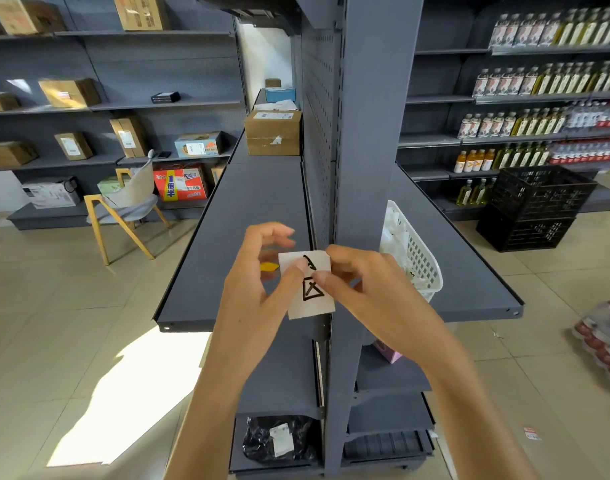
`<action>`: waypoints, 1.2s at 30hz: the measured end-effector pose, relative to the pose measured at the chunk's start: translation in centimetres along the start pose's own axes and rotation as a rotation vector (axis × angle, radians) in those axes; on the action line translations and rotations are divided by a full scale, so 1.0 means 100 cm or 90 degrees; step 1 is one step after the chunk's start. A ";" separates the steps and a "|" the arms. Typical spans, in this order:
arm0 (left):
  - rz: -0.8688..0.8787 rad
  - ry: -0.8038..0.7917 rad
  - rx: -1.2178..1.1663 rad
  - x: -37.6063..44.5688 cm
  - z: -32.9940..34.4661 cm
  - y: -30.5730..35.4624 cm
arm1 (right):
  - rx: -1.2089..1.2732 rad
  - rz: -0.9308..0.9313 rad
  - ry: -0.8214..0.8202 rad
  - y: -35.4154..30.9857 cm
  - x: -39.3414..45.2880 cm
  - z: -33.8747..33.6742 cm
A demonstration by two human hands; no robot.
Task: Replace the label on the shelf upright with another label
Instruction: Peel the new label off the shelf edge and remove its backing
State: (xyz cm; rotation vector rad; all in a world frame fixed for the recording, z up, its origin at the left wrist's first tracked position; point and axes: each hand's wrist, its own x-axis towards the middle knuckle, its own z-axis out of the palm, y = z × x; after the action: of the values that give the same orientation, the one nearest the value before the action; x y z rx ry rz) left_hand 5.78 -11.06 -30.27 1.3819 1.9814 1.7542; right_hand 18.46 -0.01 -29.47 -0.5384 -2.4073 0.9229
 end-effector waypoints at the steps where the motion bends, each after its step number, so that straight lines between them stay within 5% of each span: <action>1: -0.026 -0.015 -0.036 -0.001 -0.001 0.001 | 0.029 0.003 -0.005 0.000 -0.001 0.000; 11: -0.035 -0.032 -0.011 -0.005 -0.007 -0.001 | 0.104 0.026 0.081 -0.004 -0.003 -0.003; 19: -0.002 0.084 0.011 -0.007 -0.003 -0.001 | 0.116 0.097 0.083 -0.005 -0.004 0.001; 36: 0.080 -0.073 0.327 -0.010 -0.007 -0.002 | -0.090 -0.020 -0.006 -0.009 -0.008 -0.006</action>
State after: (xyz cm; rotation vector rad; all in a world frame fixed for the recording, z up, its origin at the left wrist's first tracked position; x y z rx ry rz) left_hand 5.79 -12.28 -30.62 1.7384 2.4298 1.2096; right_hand 19.26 -0.74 -28.68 -0.5467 -2.4946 0.7469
